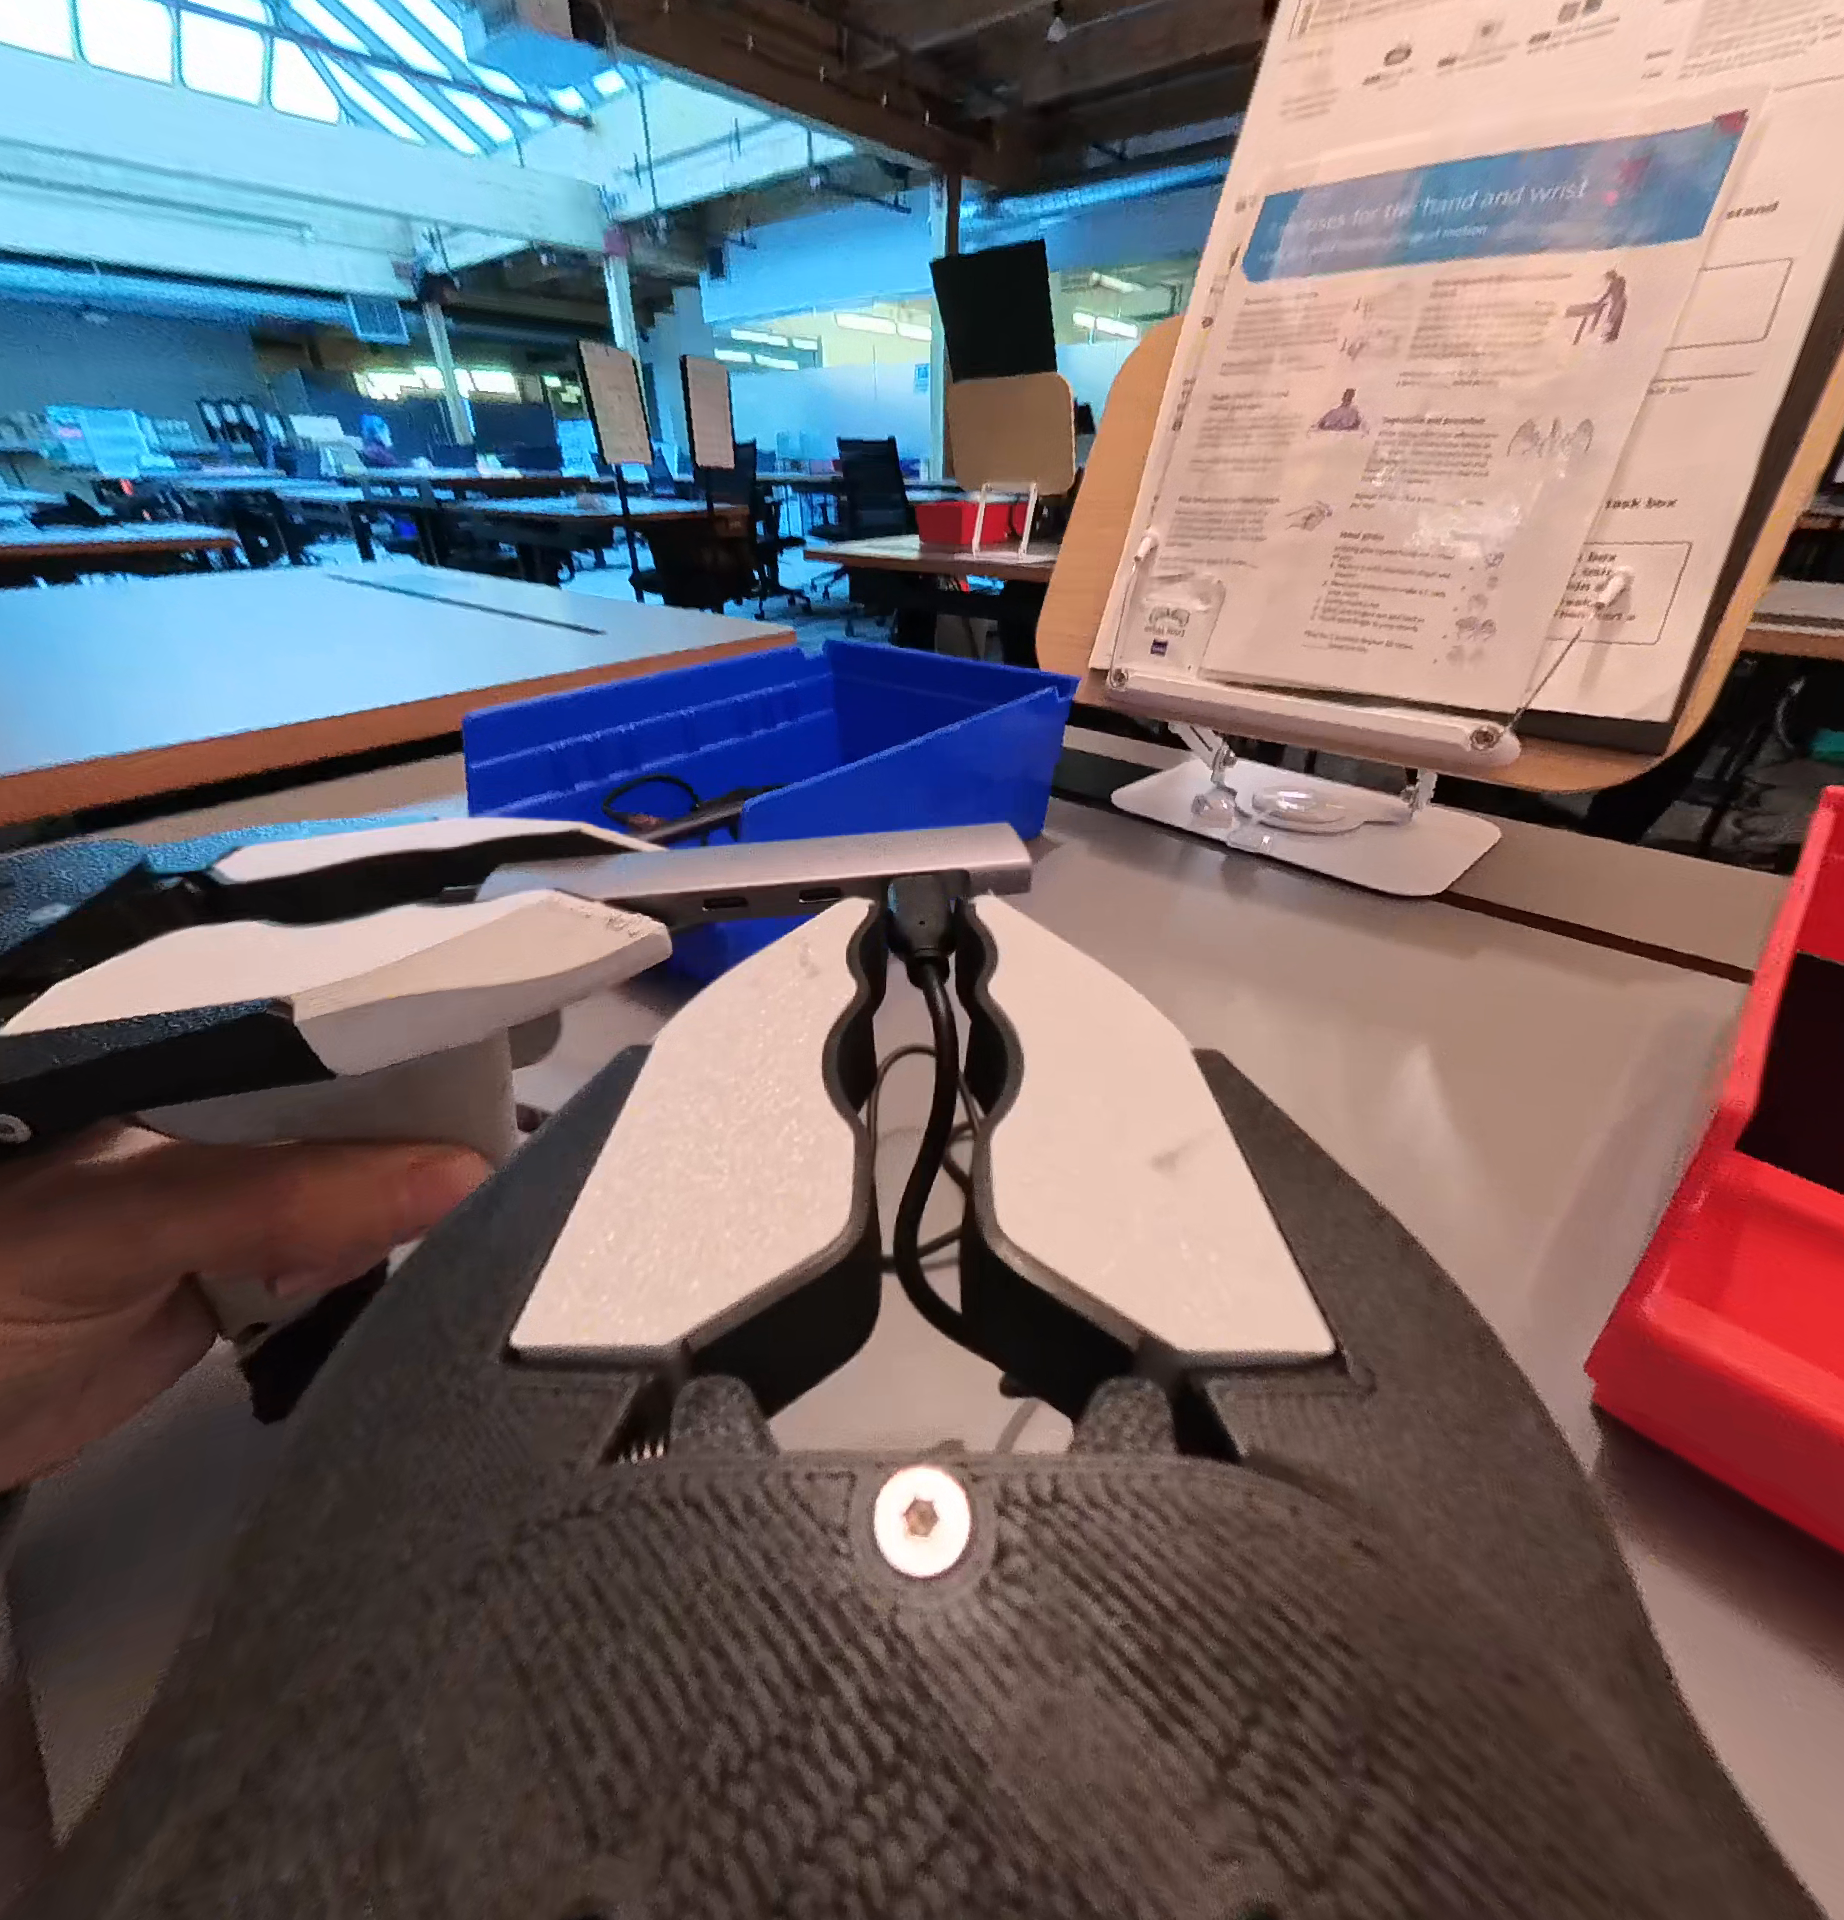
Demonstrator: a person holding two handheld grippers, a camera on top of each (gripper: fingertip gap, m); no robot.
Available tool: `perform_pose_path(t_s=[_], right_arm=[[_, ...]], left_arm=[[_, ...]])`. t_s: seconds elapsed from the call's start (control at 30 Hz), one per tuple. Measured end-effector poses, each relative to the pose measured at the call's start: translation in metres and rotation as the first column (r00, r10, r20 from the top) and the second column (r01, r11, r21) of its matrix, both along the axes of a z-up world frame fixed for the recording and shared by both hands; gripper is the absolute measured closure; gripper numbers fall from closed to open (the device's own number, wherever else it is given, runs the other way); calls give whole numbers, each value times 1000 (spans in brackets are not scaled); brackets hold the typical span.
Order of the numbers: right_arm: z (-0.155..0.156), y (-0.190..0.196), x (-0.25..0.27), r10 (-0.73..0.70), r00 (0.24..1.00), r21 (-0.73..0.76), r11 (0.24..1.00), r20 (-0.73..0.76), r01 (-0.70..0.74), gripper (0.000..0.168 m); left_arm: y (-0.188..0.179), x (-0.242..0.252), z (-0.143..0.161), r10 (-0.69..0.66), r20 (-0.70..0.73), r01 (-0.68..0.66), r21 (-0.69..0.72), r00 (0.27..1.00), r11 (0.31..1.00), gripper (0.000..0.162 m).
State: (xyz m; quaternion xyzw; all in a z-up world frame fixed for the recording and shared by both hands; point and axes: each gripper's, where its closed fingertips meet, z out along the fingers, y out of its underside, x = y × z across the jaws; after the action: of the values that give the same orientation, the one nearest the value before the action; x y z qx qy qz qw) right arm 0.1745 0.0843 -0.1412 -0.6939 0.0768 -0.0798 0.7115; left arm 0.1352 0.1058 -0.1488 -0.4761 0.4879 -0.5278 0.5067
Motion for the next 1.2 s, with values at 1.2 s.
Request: perform_pose_path(t_s=[1.2], right_arm=[[-75,-13,23,54,997,-498,867,51,-21,156]], left_arm=[[50,-27,38,112,59,-117,86,992,989,137]])
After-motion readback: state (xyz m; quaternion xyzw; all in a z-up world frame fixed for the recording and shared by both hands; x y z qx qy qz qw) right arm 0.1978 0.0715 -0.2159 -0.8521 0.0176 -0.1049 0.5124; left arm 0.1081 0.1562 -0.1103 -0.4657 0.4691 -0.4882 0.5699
